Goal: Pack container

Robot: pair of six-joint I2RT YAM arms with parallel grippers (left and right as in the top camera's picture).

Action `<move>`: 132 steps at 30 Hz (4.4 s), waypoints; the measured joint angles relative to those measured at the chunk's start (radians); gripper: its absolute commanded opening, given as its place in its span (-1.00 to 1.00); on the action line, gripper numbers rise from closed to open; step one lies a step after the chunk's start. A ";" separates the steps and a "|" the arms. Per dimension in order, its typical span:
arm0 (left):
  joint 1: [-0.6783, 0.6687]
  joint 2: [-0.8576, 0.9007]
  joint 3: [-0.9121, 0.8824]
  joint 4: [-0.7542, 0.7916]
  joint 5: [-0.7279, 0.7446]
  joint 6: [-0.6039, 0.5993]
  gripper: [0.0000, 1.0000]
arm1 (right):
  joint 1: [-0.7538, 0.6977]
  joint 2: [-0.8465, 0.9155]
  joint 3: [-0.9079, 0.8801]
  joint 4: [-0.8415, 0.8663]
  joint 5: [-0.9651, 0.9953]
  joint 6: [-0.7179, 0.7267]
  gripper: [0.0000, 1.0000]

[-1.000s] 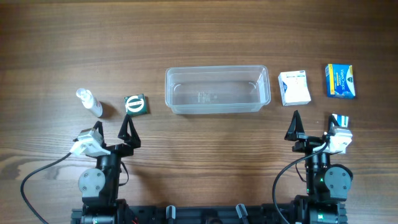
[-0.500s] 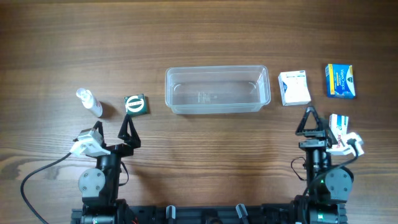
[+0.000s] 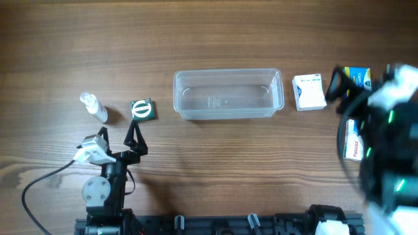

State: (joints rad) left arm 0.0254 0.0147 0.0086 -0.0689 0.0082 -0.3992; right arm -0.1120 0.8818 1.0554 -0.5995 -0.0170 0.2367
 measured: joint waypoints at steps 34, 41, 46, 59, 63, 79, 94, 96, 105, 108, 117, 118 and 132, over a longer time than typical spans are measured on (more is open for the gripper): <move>0.000 0.000 0.000 0.000 0.000 0.000 1.00 | 0.000 1.181 0.525 -0.435 0.018 -0.452 0.99; 0.000 0.000 0.000 0.000 0.000 0.000 0.99 | 0.000 1.204 0.525 -0.389 0.018 -0.452 0.99; 0.000 0.000 0.000 0.000 0.000 0.000 0.99 | 0.000 1.254 0.525 -0.382 0.017 -0.452 1.00; 0.000 0.000 0.000 0.000 0.000 0.000 0.99 | 0.000 1.257 0.533 -0.365 0.017 -0.453 0.29; 0.000 0.000 0.000 0.000 0.000 0.000 1.00 | 0.000 1.258 0.598 -0.466 0.016 -0.425 0.22; 0.000 0.000 0.000 0.000 0.000 0.000 1.00 | 0.414 0.982 0.911 -0.818 -0.175 -0.076 0.33; 0.000 0.000 0.000 0.000 0.000 0.000 0.99 | 0.526 1.049 0.651 -0.596 0.019 0.075 0.34; 0.000 0.000 0.000 0.000 0.000 0.000 1.00 | 0.521 1.050 0.645 -0.579 0.026 0.046 0.35; 0.000 0.000 0.000 0.000 0.000 0.000 1.00 | 0.510 1.106 0.644 -0.526 0.045 -0.020 0.37; 0.000 0.000 0.000 0.000 0.000 0.000 1.00 | 0.510 1.116 0.639 -0.526 0.045 -0.023 0.38; 0.000 0.000 0.000 0.000 0.000 0.000 0.99 | 0.502 1.116 0.639 -0.512 0.052 0.028 0.40; 0.000 0.000 0.000 0.000 0.000 0.000 0.99 | 0.496 1.116 0.639 -0.512 0.052 0.032 0.41; 0.000 0.000 0.000 0.000 0.000 0.000 0.99 | 0.468 1.116 0.639 -0.518 0.052 0.053 0.54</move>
State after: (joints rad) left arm 0.0254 0.0147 0.0086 -0.0689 0.0082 -0.3996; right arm 0.3561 1.9976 1.6947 -1.1175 0.0349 0.2901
